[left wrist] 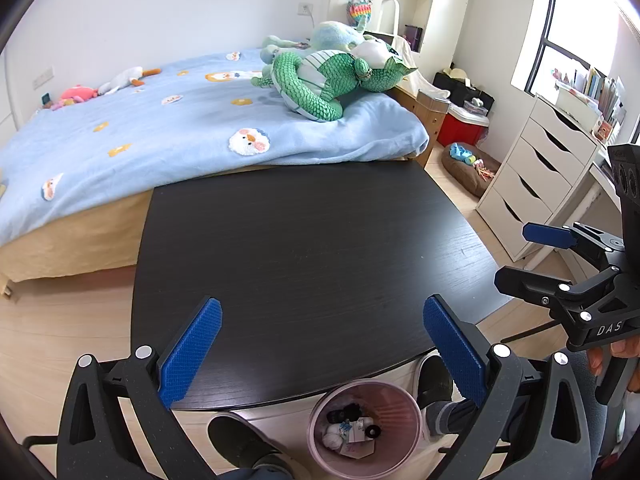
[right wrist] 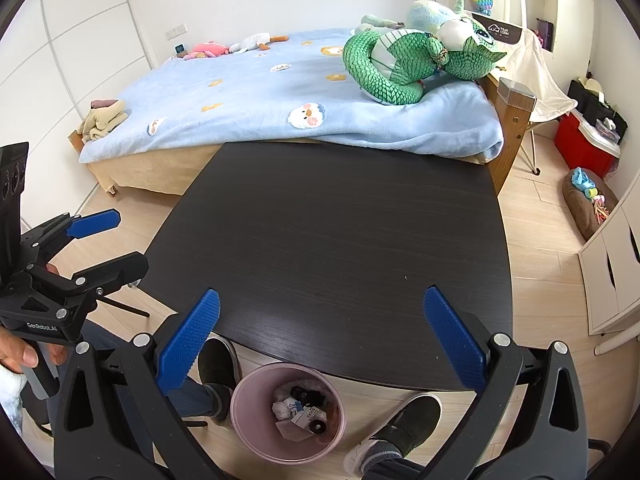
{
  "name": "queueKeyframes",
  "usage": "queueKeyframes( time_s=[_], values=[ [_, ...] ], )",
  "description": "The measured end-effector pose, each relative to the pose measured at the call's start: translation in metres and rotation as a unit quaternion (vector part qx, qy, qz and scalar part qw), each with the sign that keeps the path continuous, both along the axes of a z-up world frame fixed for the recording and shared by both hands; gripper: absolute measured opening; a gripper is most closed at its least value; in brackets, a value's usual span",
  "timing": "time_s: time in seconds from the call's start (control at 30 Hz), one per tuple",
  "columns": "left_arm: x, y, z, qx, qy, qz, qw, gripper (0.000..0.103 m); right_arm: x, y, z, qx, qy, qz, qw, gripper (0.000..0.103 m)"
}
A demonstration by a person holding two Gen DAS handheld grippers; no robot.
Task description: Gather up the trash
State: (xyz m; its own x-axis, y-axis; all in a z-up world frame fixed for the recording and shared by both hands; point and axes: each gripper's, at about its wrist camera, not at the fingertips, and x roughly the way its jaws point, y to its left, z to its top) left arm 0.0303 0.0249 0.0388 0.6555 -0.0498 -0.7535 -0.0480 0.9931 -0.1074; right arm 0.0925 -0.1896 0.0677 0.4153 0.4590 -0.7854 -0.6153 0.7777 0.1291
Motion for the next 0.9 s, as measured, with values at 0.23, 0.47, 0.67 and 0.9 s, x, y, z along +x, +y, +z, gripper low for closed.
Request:
queueKeyframes(
  time_s=[0.23, 0.47, 0.67, 0.9],
  values=[
    [0.0006, 0.0006, 0.0004, 0.000, 0.000, 0.000, 1.0000, 0.097, 0.0002, -0.0002, -0.0013, -0.001, 0.000, 0.000, 1.000, 0.100],
    [0.0005, 0.0003, 0.0000, 0.001, 0.000, 0.000, 1.0000, 0.097, 0.0004, -0.0006, -0.0013, -0.001, 0.000, 0.000, 1.000, 0.100],
    [0.0003, 0.0001, 0.0012, 0.002, -0.001, 0.000, 1.0000, 0.097, 0.0023, -0.0004, -0.0031, 0.000, 0.000, 0.000, 1.000, 0.100],
    [0.0024, 0.0004, 0.0043, 0.009, -0.003, -0.001, 1.0000, 0.097, 0.0037, -0.0026, -0.0034, 0.000, -0.001, -0.001, 1.000, 0.100]
  ],
)
